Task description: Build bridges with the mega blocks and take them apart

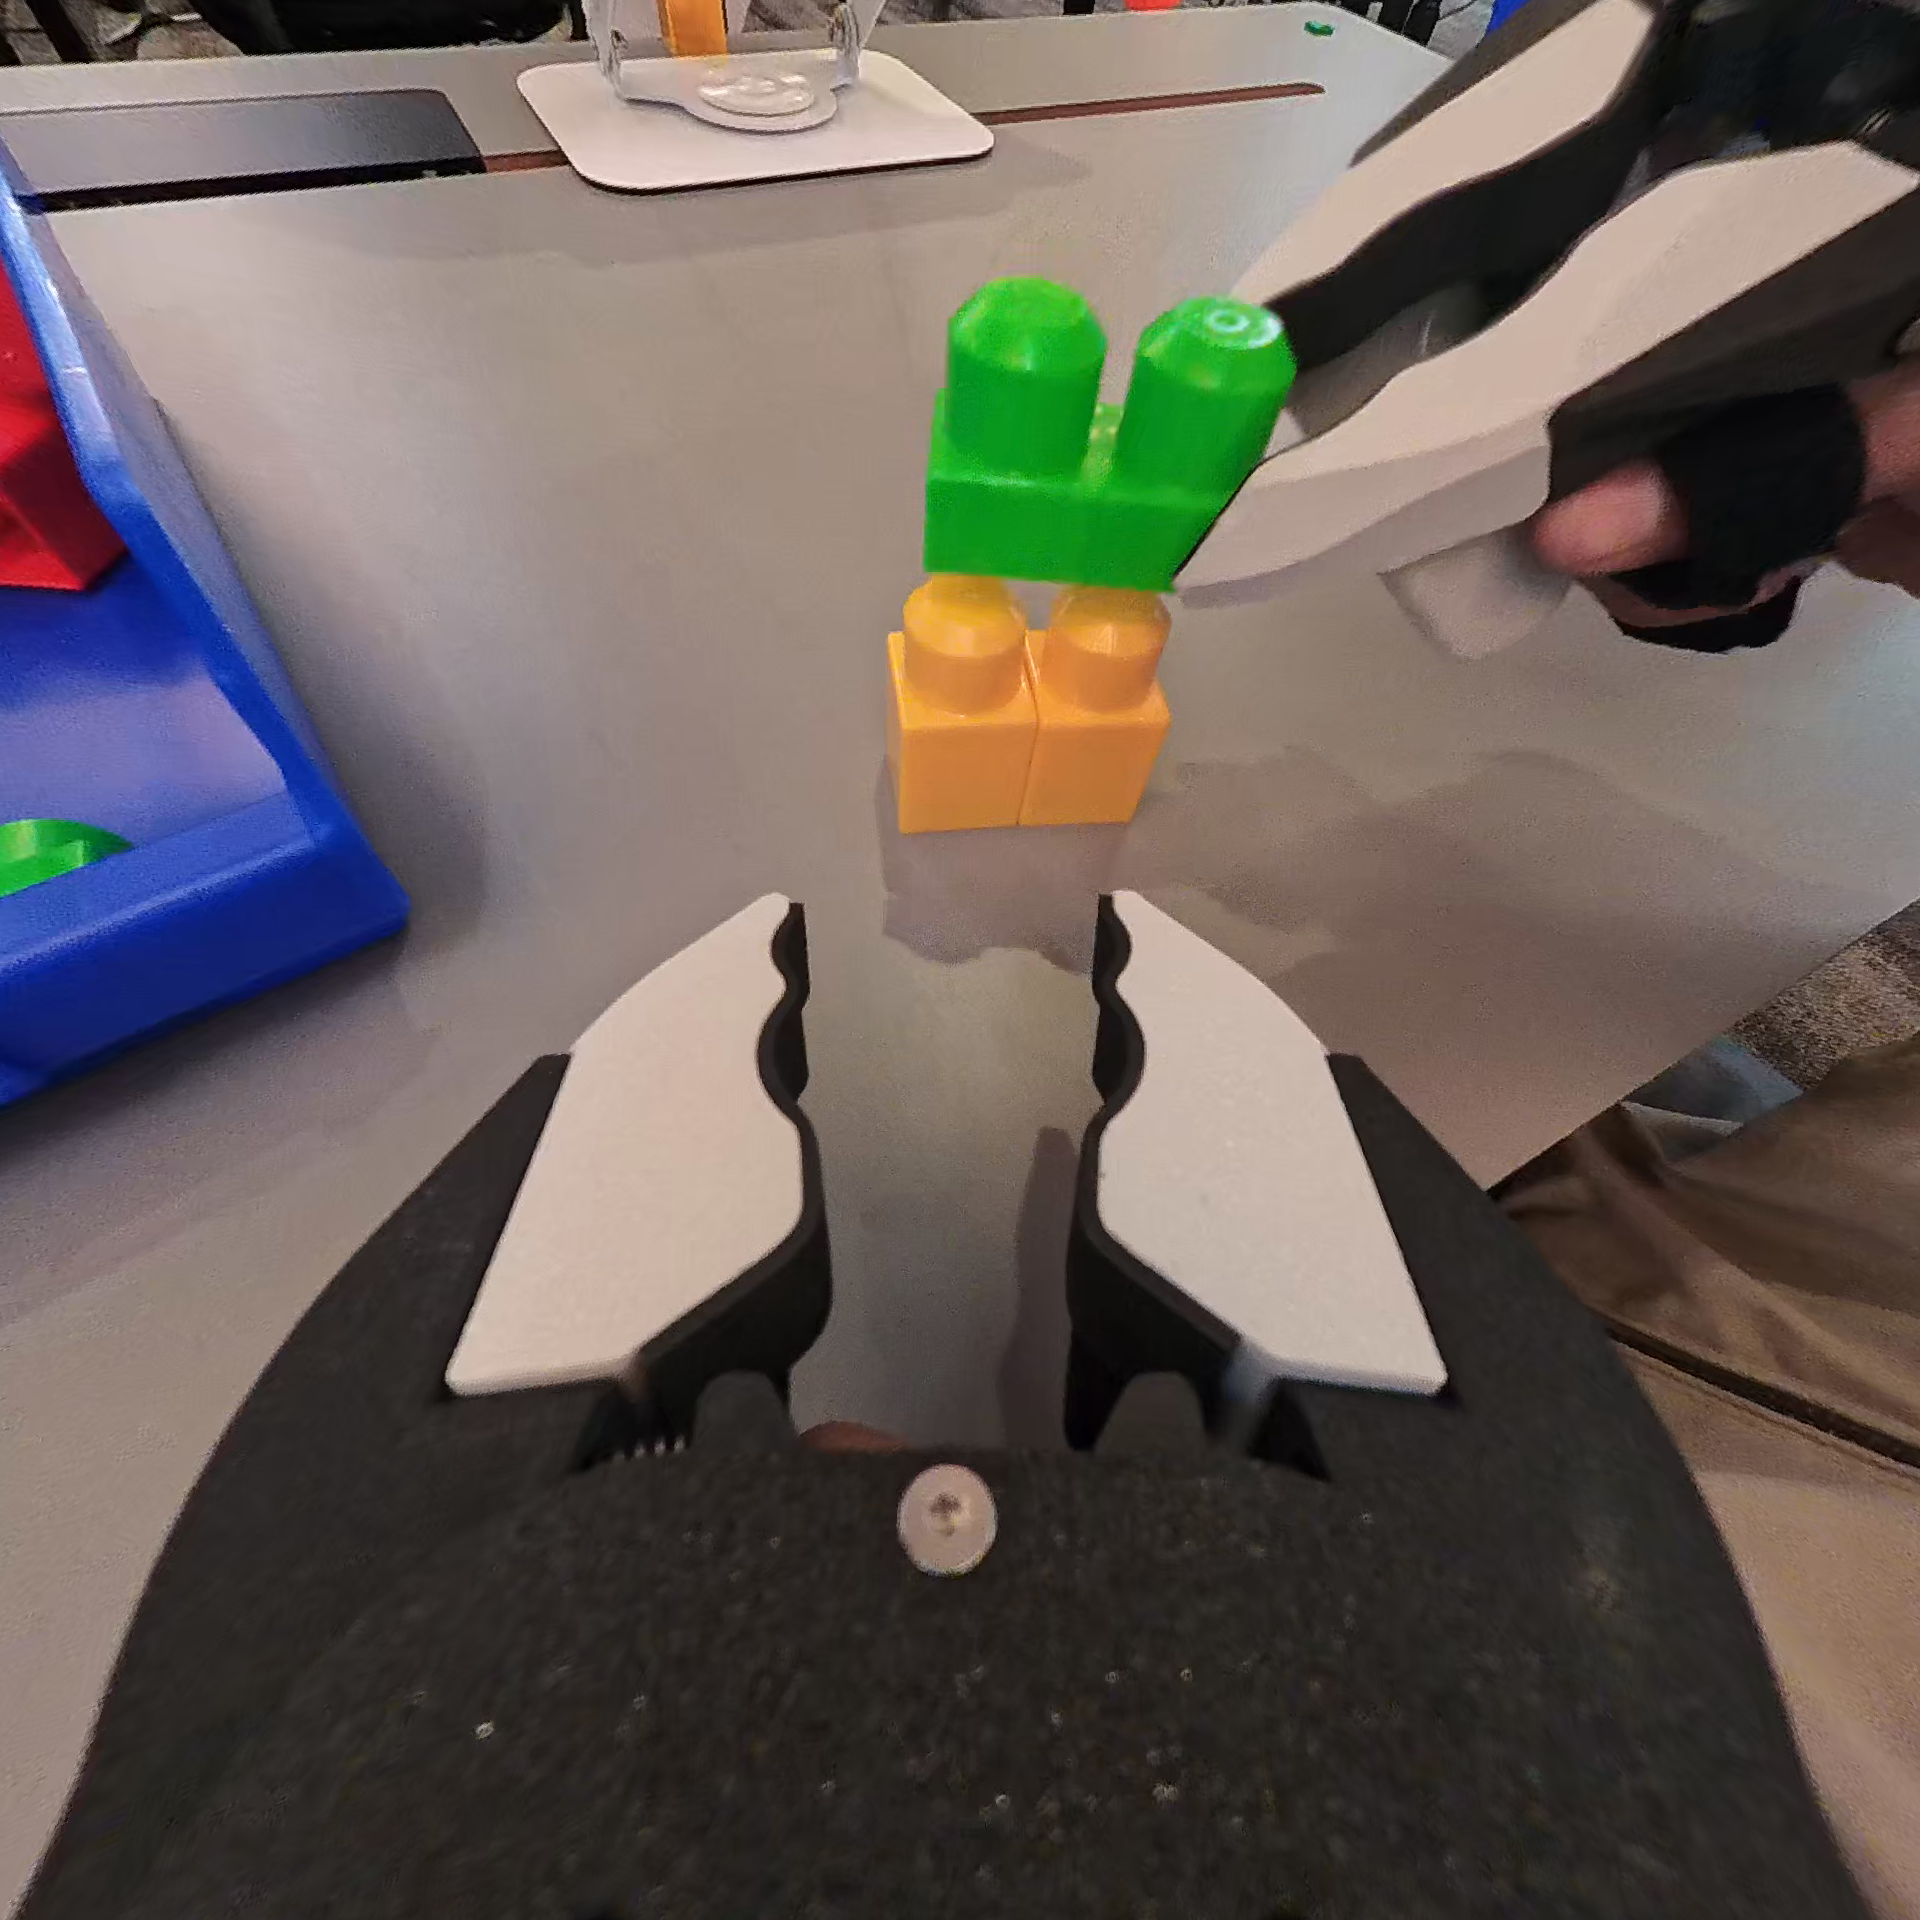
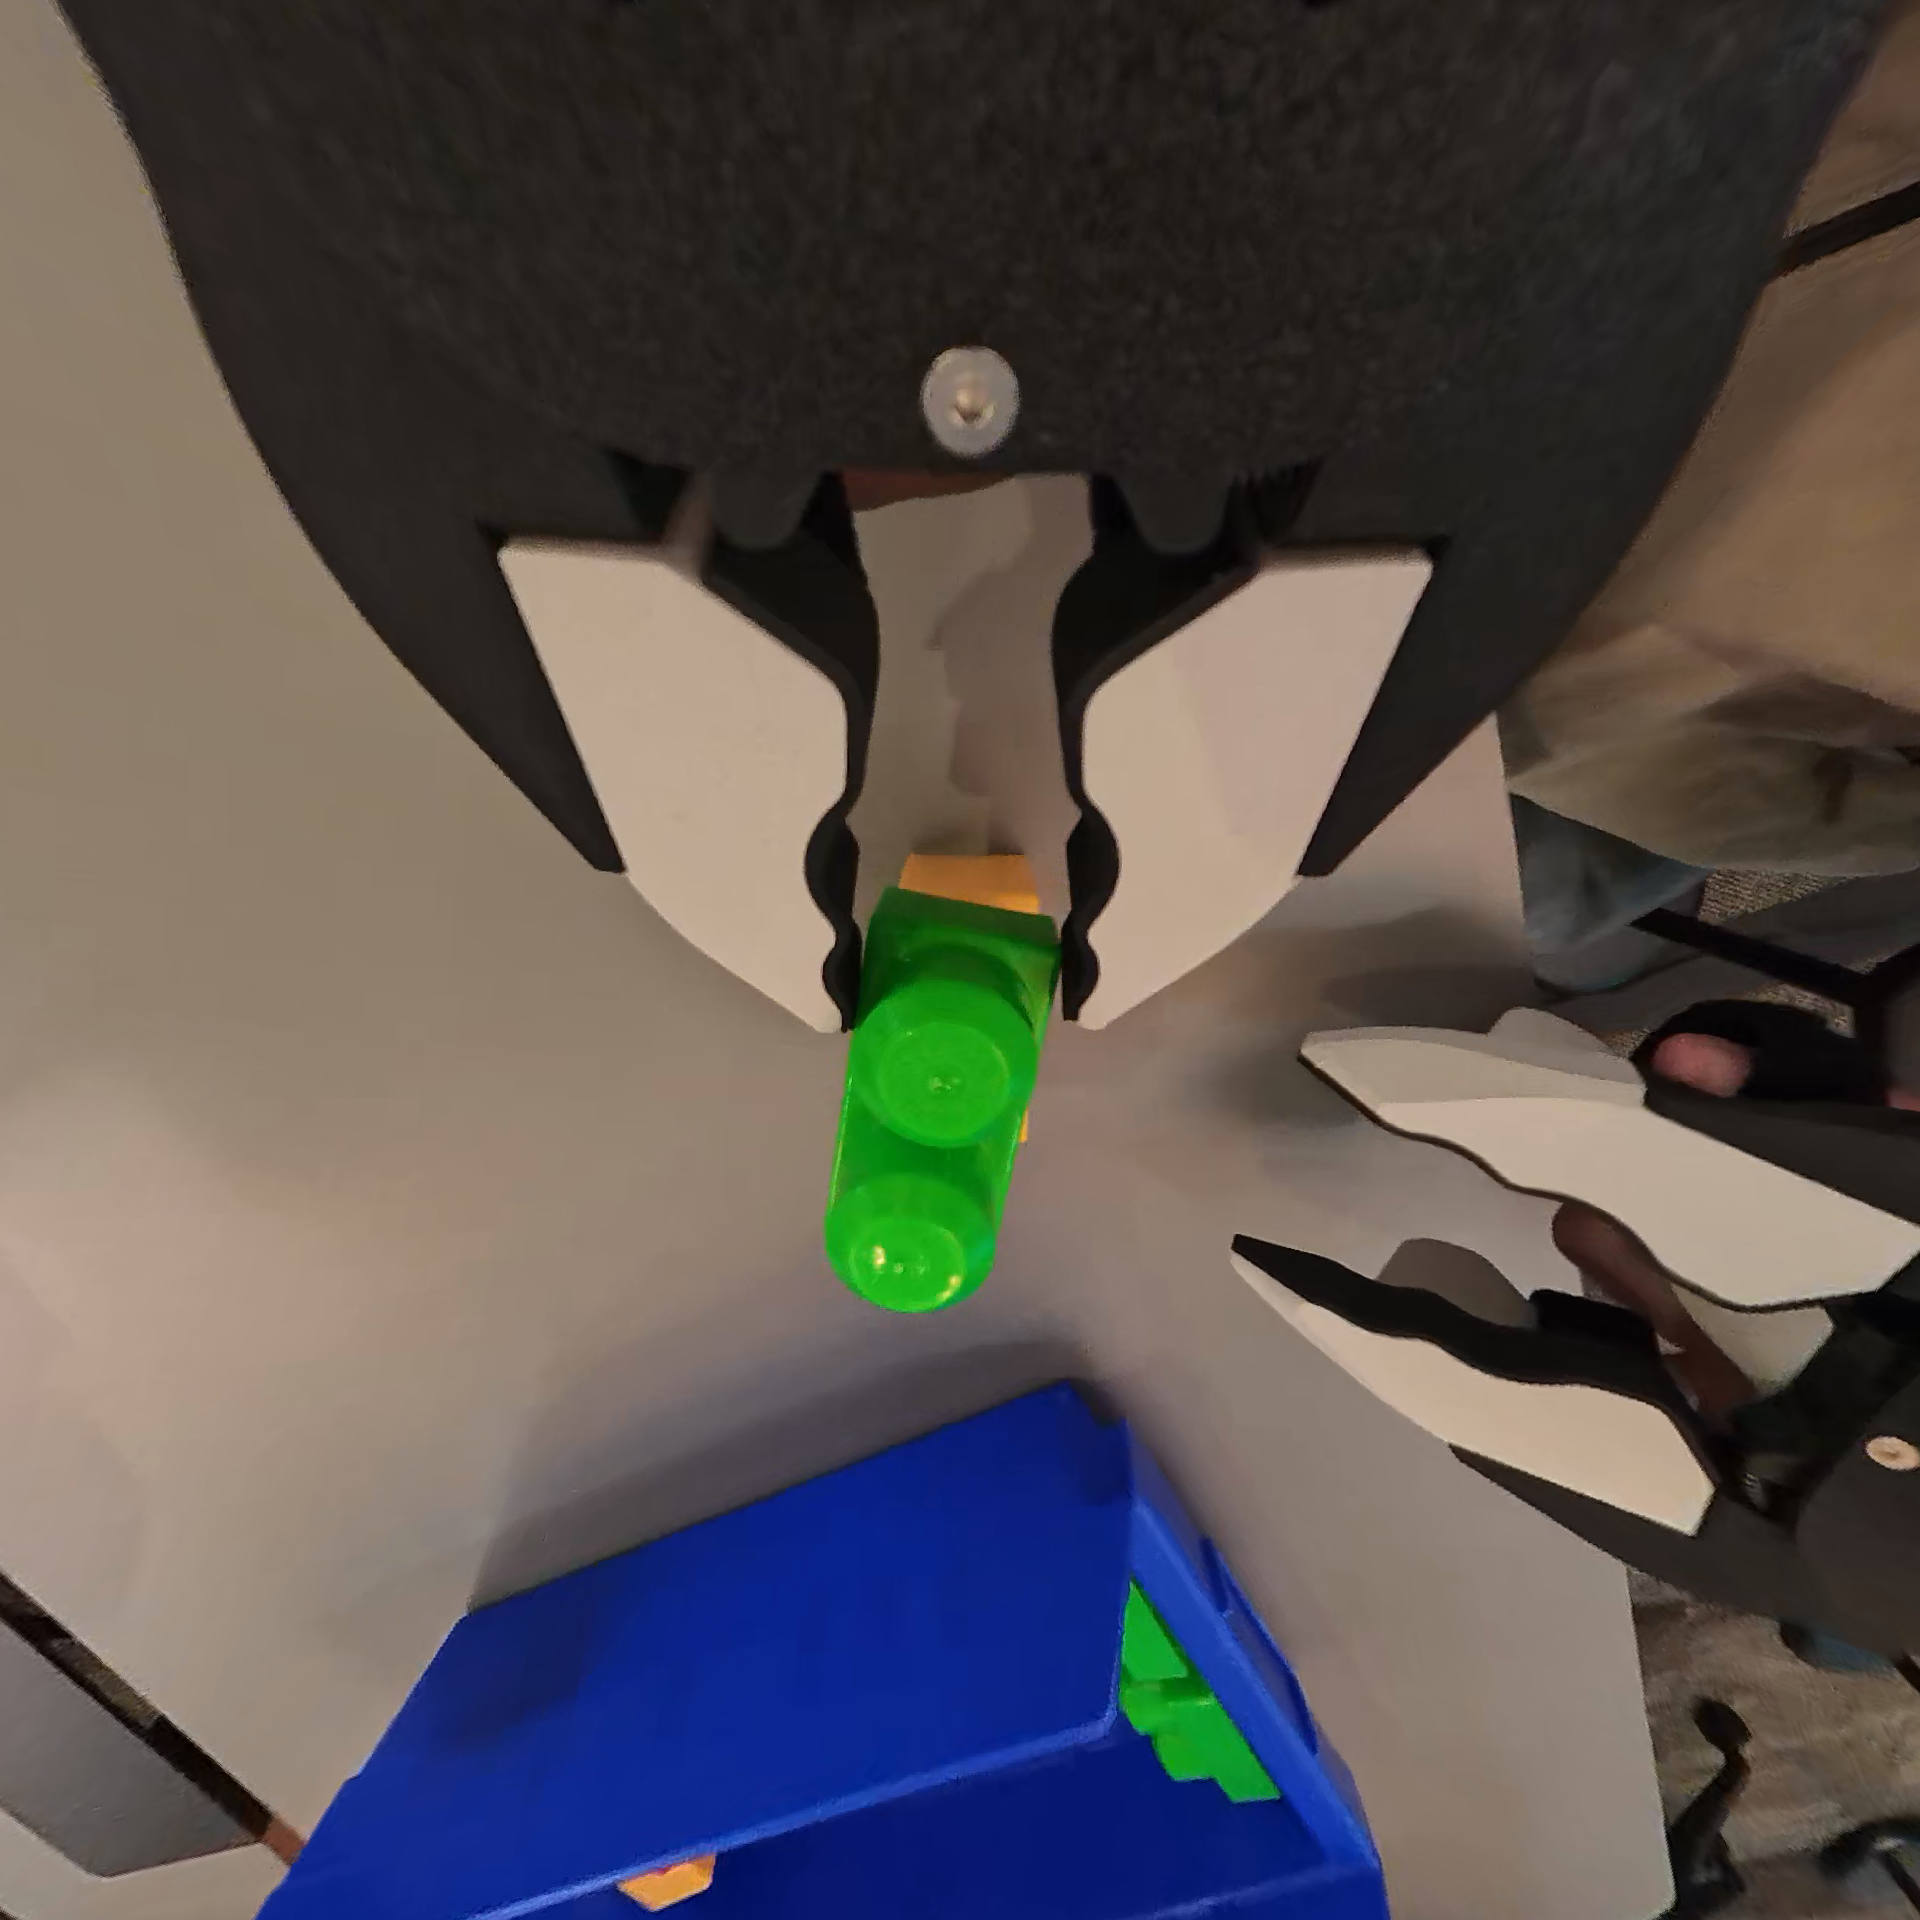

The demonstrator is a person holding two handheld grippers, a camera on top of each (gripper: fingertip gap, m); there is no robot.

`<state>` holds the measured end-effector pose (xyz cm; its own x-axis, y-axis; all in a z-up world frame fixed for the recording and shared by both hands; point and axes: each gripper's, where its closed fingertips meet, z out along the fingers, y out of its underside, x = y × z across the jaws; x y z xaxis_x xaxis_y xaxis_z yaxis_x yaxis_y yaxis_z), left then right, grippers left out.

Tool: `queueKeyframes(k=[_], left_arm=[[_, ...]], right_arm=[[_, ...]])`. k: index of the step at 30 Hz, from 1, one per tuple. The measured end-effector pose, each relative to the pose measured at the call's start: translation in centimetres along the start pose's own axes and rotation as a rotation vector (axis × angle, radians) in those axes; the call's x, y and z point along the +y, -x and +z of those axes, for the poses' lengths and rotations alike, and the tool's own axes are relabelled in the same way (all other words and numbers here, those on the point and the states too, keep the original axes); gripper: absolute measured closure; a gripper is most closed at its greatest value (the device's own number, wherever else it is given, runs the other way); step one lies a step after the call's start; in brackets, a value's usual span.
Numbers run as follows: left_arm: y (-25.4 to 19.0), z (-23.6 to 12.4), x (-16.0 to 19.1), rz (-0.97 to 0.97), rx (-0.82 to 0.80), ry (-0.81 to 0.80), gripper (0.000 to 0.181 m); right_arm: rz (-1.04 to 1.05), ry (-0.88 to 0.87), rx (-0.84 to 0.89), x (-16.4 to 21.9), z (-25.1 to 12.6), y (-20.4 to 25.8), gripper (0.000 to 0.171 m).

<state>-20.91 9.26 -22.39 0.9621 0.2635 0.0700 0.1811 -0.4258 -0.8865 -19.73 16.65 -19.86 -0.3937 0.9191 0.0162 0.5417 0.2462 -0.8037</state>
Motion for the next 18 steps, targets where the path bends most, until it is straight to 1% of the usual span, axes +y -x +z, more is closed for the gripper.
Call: queueKeyframes(k=[6, 16, 18], left_arm=[[0.6, -0.4, 0.3, -0.003, -0.017, -0.002, 0.129], [0.4, -0.3, 0.6, -0.005, -0.001, 0.008, 0.128], [0.2, -0.1, 0.7, 0.001, 0.003, 0.016, 0.128]], right_arm=[[-0.023, 0.042, -0.017, 0.5, 1.0, 0.5, 0.134], [-0.045, 0.077, -0.013, 1.2, 1.2, 0.1, 0.134], [-0.041, 0.075, -0.006, 1.3, 1.1, 0.0, 0.13]])
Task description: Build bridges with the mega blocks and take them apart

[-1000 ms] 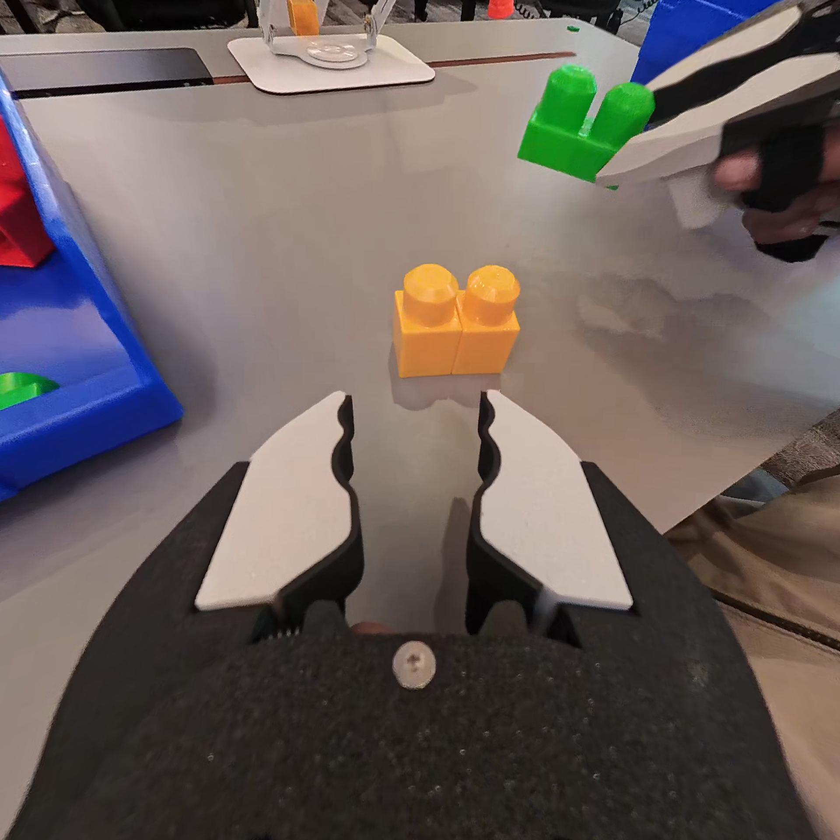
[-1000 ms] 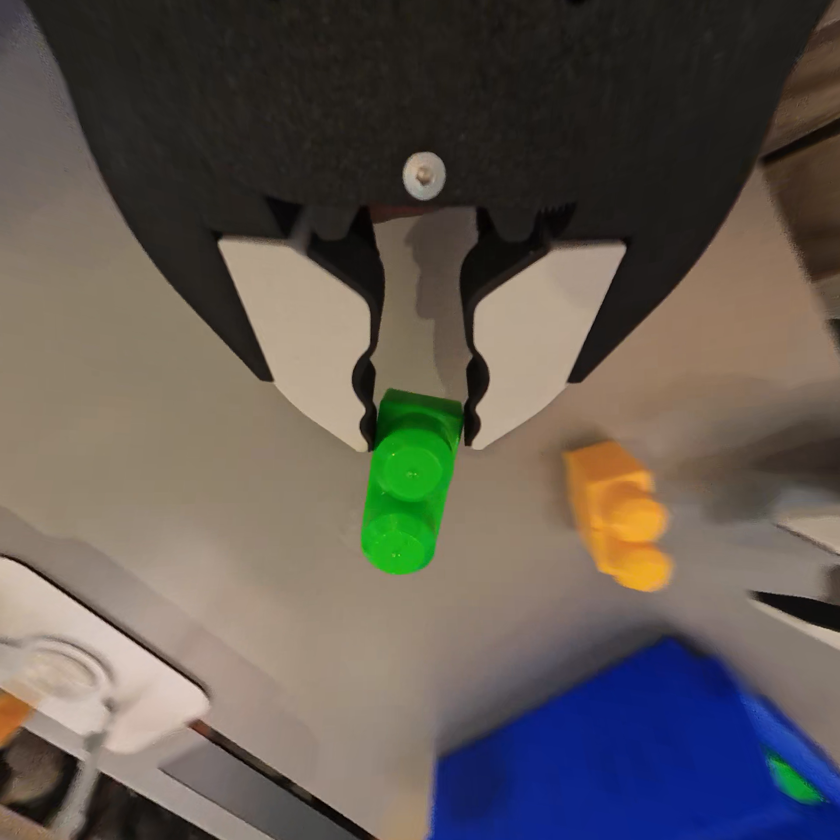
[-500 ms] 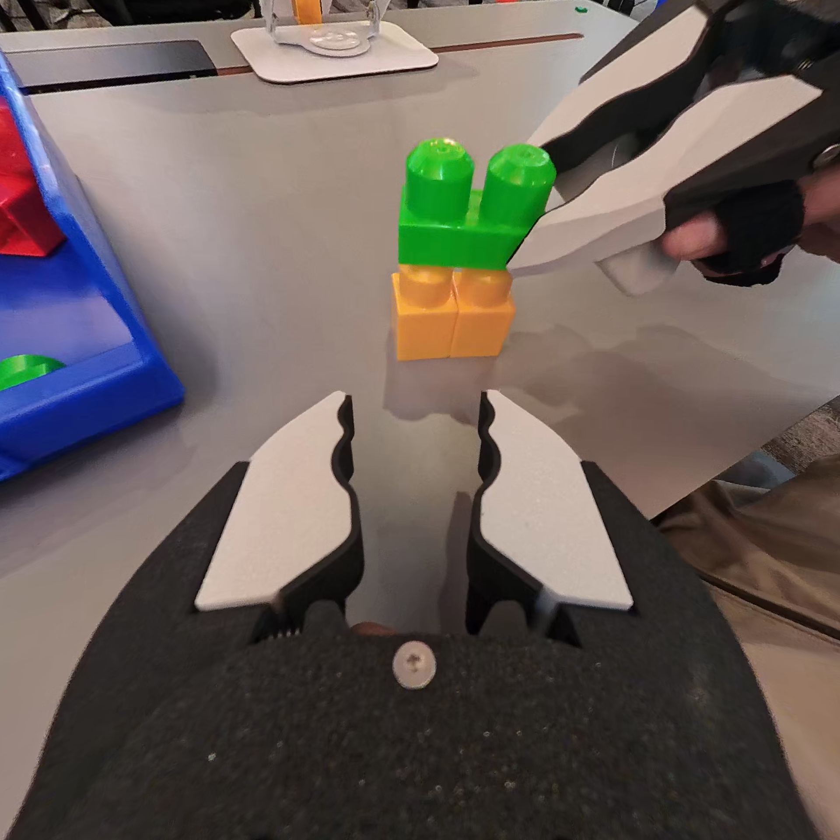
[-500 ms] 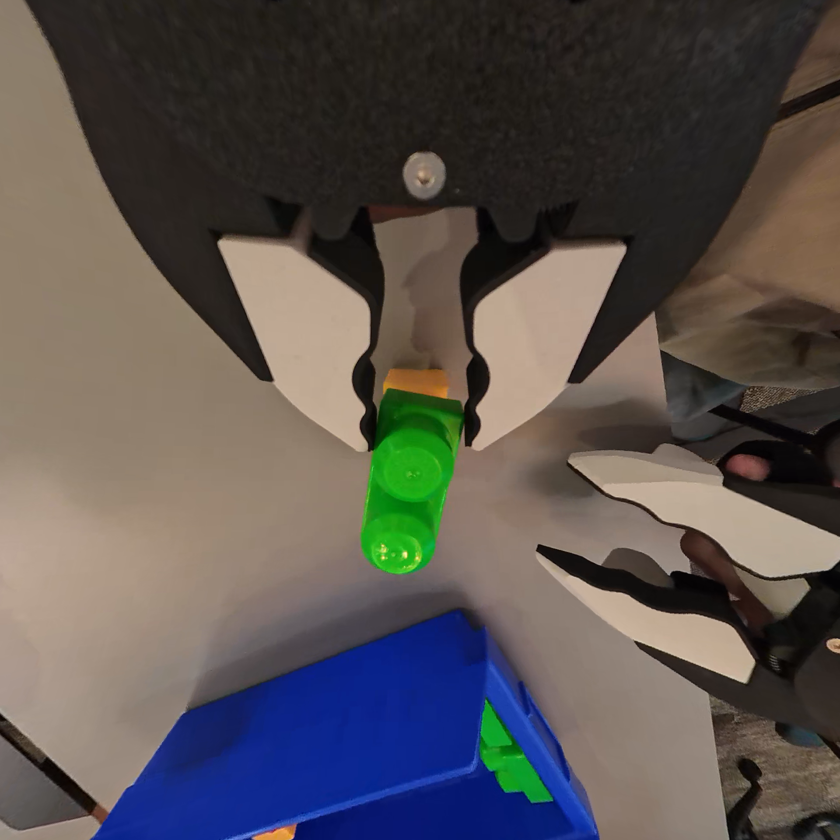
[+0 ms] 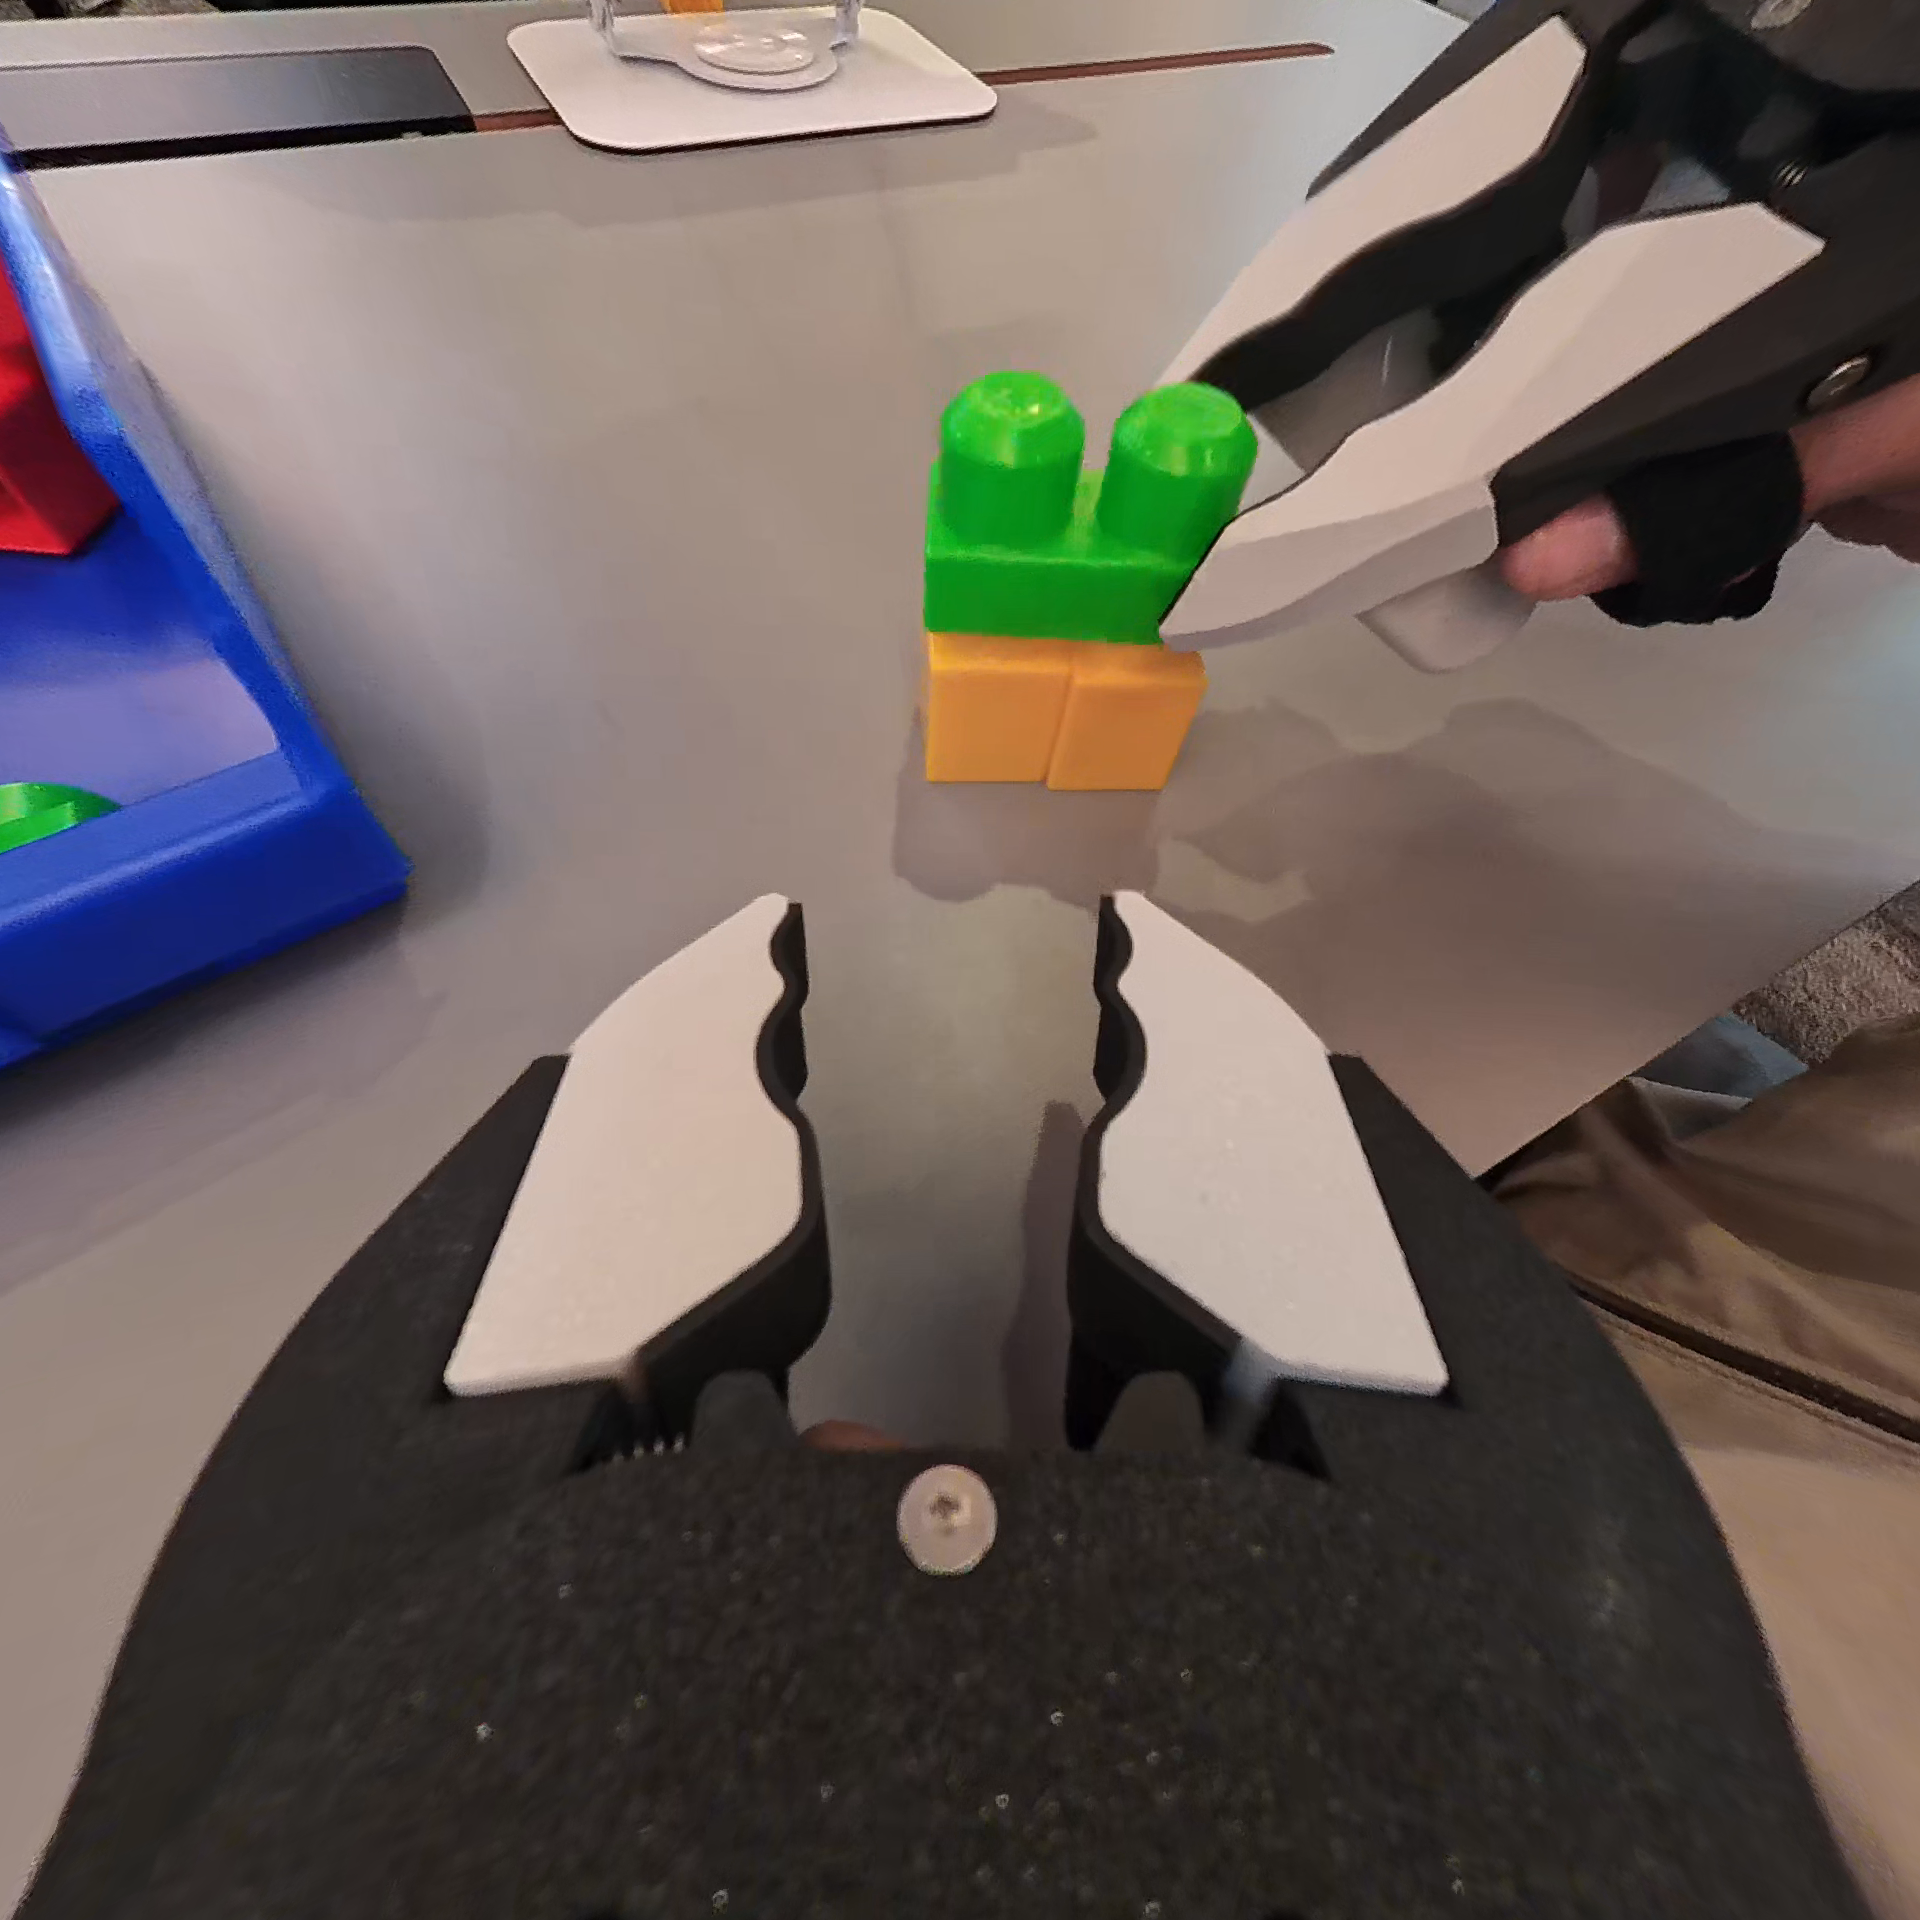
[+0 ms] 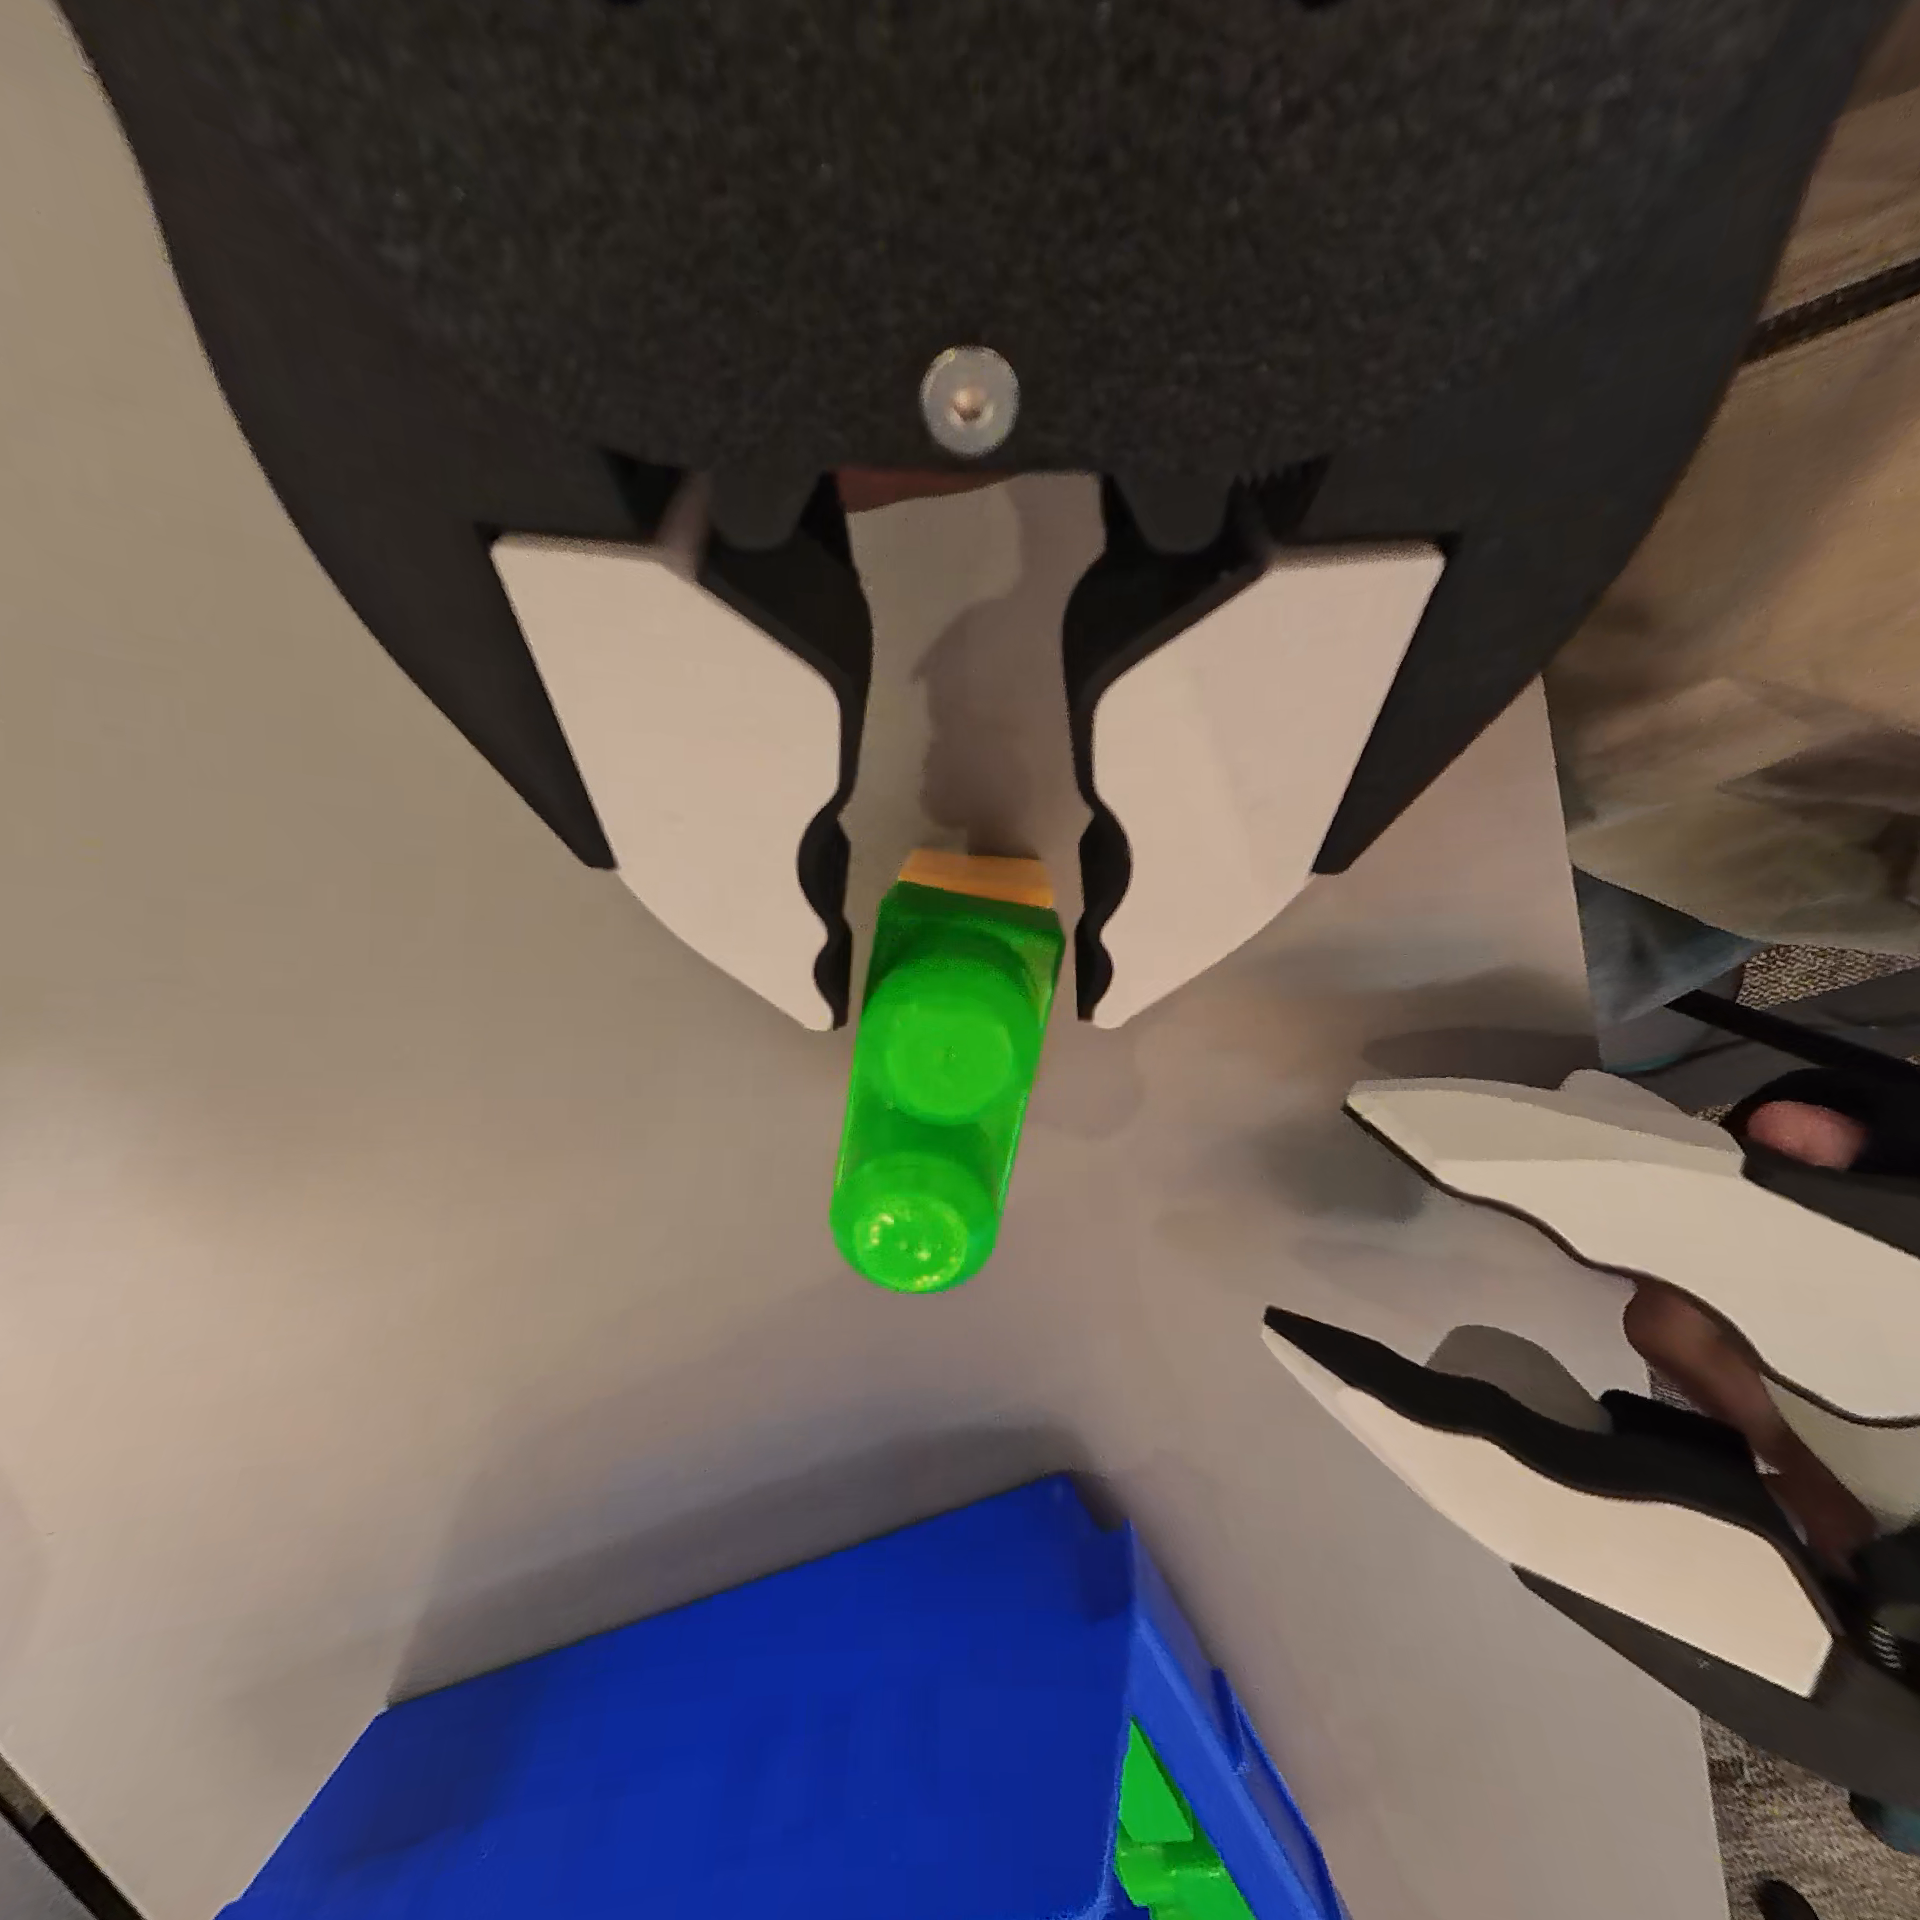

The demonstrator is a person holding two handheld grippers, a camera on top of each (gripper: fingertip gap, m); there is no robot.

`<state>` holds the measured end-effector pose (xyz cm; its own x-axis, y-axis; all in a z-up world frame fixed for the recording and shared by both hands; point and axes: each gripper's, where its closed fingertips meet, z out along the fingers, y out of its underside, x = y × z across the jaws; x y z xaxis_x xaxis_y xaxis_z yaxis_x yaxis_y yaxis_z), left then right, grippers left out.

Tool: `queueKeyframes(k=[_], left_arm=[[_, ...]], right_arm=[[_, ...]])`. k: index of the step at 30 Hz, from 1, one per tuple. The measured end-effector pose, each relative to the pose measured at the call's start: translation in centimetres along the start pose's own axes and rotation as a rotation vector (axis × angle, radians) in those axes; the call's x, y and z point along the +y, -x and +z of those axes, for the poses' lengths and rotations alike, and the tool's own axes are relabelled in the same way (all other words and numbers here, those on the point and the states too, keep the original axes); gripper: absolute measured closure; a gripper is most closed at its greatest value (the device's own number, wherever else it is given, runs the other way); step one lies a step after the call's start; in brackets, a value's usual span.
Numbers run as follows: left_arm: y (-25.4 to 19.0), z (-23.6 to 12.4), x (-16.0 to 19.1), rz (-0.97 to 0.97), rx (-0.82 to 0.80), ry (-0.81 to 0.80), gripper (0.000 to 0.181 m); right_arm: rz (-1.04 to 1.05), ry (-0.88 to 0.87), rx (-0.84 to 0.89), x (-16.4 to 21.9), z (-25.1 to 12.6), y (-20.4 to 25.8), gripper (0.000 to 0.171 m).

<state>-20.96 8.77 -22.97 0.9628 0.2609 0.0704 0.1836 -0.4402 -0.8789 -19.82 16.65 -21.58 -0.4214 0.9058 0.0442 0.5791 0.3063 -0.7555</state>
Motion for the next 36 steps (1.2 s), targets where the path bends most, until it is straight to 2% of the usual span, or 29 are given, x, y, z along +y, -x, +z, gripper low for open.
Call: queueKeyframes(k=[9, 14, 18, 27, 36], left_arm=[[-1.1, 0.7, -0.3, 0.028, 0.024, 0.021, 0.124], [-1.7, 2.1, -0.6, -0.003, 0.014, 0.067, 0.098], [-2.6, 3.8, -0.9, -0.068, 0.036, 0.108, 0.088], [-2.8, 7.2, 0.0, -0.153, 0.0, 0.275, 0.082], [-2.7, 8.7, -0.8, -0.101, -0.055, 0.311, 0.081]], right_arm=[[0.017, -0.082, 0.017, -0.9, -1.4, -0.7, 0.119], [0.078, -0.196, 0.053, -2.1, -4.7, -2.2, 0.114], [0.096, -0.23, 0.109, -1.4, -6.9, -3.1, 0.116], [0.133, -0.277, 0.128, 0.3, -8.9, -3.6, 0.117], [0.148, -0.315, 0.106, 0.8, -10.0, -4.1, 0.118]])
